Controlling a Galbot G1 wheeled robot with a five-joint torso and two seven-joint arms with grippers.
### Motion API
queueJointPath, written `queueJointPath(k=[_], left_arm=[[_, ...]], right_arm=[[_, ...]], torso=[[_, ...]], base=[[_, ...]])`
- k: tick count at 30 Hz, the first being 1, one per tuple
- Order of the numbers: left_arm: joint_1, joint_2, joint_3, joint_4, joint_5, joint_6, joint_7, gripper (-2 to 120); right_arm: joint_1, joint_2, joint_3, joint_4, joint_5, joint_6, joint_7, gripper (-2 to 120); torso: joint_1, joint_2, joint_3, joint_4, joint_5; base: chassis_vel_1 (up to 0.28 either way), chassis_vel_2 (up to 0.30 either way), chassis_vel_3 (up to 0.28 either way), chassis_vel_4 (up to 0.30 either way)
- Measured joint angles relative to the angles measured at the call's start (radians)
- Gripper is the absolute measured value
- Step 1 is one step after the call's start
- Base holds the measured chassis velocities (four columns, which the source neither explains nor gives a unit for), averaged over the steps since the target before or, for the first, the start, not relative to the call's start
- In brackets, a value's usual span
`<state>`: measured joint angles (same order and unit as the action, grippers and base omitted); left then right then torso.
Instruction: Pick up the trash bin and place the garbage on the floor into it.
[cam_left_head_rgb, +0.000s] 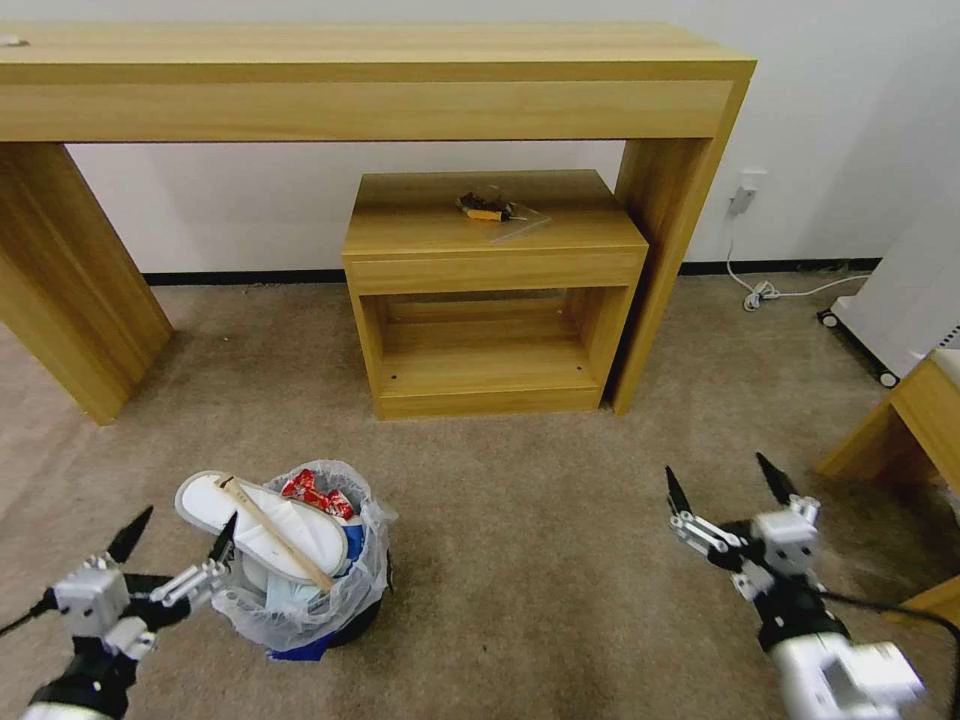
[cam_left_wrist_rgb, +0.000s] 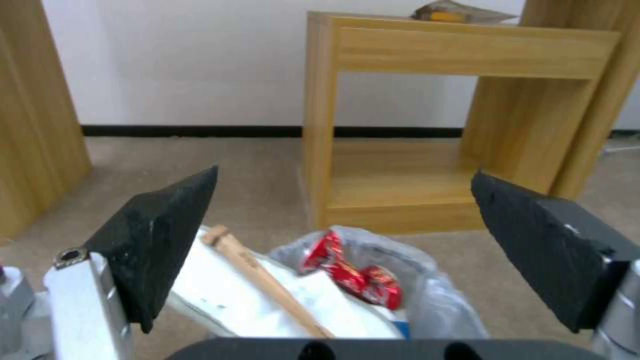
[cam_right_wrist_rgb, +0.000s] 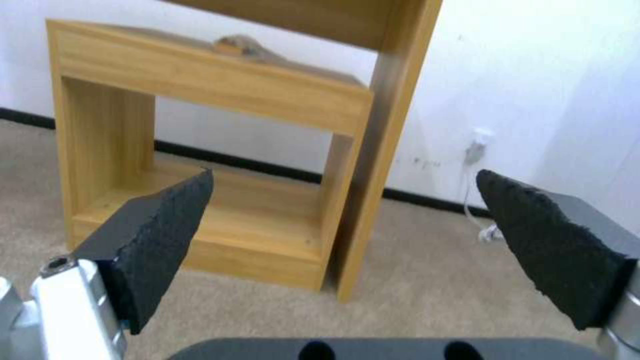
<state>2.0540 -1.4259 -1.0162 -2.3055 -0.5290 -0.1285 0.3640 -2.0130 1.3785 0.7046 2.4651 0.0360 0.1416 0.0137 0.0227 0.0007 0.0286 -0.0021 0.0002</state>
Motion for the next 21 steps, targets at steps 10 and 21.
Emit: queueJointPath(k=[10,21], left_arm=[[0.015,0.000,0.058,-0.024,-0.017,0.000,0.010,100],[0.012,0.002,0.058,-0.024,-0.018,0.006,0.010,100]], right_arm=[[-0.038,-0.017,-0.043,0.042,-0.015,0.005,0.072,100],[-0.034,-0.020,-0.044,0.039,-0.013,0.000,0.071,100]], torso=[[0.000,0.000,0.000,0.0001,0.0001],[0.000,0.000,0.000,0.0001,0.0001]], base=[[0.000,0.000,0.000,0.000],[0.000,0.000,0.000,0.000]])
